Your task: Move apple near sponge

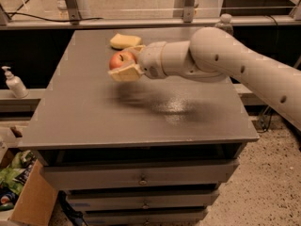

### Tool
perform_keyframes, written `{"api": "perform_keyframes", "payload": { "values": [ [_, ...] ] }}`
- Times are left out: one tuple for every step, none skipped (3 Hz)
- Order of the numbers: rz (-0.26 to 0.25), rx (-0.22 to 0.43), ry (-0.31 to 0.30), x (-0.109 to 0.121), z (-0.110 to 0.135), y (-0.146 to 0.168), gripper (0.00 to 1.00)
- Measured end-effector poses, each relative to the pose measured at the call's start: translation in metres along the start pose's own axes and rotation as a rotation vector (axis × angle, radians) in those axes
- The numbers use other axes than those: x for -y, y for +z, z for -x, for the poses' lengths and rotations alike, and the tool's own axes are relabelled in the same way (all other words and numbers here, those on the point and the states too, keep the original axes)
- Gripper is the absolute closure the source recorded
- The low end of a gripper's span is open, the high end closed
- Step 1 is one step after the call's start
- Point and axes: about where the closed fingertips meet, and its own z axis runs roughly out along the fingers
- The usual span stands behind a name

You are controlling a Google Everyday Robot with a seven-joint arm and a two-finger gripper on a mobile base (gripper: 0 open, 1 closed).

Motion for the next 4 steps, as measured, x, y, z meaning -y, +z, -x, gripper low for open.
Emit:
{"api": "perform_keyframes", "payload": {
  "values": [
    [-0.099,0.015,-0.014,0.05,0.005,0.013,1.0],
    [-0.189,0.025,0.005,0.099,0.003,0.022,1.0],
    [-0.231,0.029,0.025,0.131,0.0,0.034,1.0],
    [-0.246,0.019,0.034,0.152,-0.003,0.049,1.0]
  ]
}}
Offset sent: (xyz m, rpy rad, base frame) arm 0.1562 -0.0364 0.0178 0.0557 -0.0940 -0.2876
